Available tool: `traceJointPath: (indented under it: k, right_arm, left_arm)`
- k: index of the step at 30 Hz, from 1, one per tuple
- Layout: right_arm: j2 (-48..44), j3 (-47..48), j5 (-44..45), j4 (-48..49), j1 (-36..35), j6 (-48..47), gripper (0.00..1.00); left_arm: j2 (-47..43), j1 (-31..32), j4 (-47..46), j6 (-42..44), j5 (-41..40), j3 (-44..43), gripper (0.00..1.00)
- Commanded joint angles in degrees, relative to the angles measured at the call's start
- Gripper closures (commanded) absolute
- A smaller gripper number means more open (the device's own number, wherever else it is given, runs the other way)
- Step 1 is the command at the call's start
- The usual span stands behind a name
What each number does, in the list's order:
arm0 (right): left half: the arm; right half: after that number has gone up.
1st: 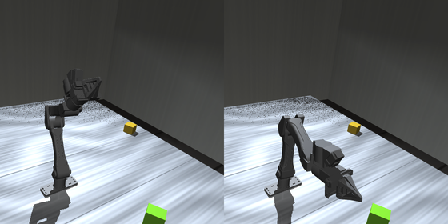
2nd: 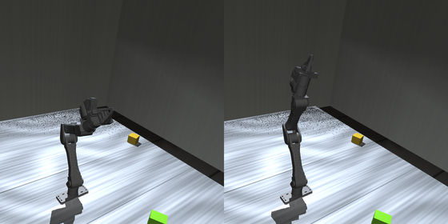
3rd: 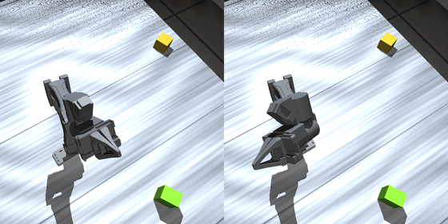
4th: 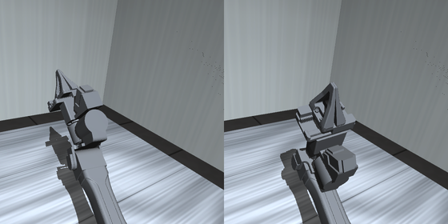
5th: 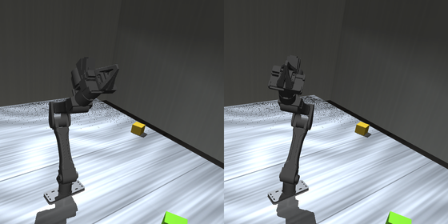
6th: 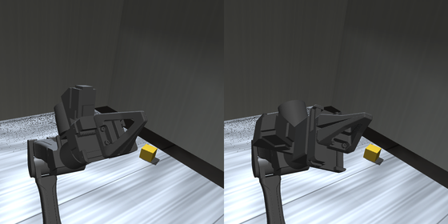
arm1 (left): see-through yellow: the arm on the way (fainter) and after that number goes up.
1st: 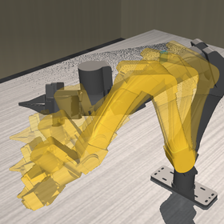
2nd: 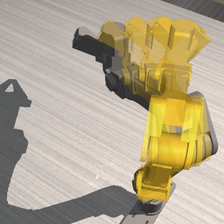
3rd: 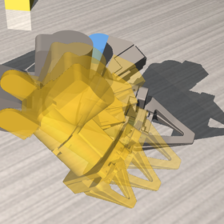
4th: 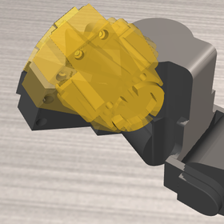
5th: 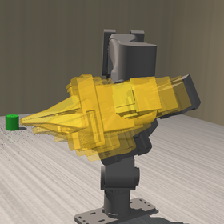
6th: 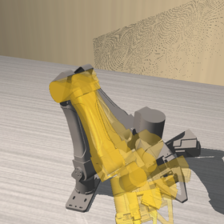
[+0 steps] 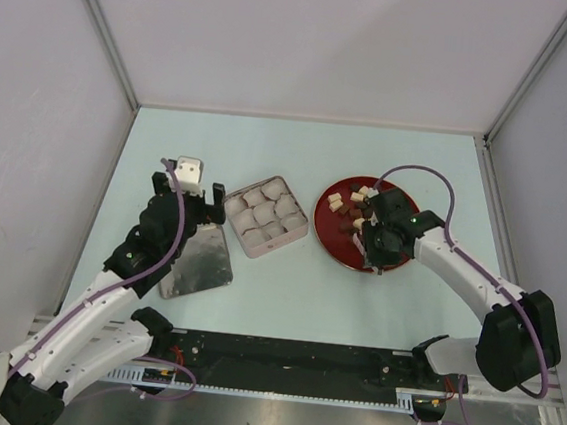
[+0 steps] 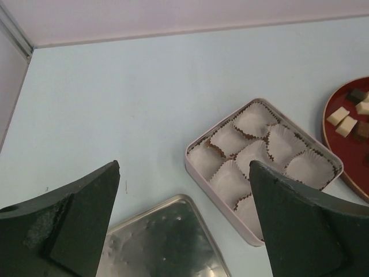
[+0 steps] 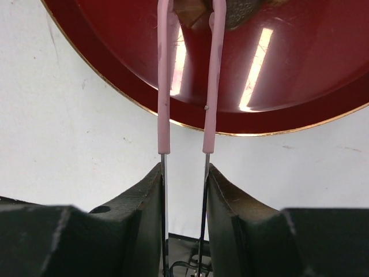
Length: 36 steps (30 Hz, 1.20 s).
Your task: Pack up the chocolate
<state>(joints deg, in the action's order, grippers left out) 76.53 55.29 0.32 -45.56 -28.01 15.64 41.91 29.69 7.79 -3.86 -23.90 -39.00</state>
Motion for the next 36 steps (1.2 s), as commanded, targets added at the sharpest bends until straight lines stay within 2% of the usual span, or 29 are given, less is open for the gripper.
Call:
traceJointPath:
  k: [1, 7, 11, 22, 36]
  right_arm:
    - [0.99, 2.28, -1.72, -0.67, 0.06, 1.06, 0.64]
    - [1.87, 2.28, -2.60, 0.21, 0.06, 1.41, 0.57]
    - [2.83, 2.28, -2.51, 0.82, 0.06, 1.32, 0.57]
    - [5.82, 2.89, -2.52, 0.56, -2.92, 0.88, 0.59]
    - [9.86, 6.32, 4.95, -0.14, -6.88, 1.85, 0.59]
  left_arm:
    - [0.36, -0.43, -1.38, 2.54, -1.41, 1.12, 0.02]
    - [0.01, -0.43, -1.46, 2.98, -1.59, 1.39, 0.01]
    - [-0.34, -0.43, -1.64, 3.07, -1.50, 1.47, 0.02]
    - [-0.87, -0.43, -1.46, 3.15, -1.68, 1.56, 0.02]
    - [-1.57, -0.43, -1.46, 3.24, -1.85, 1.65, 0.01]
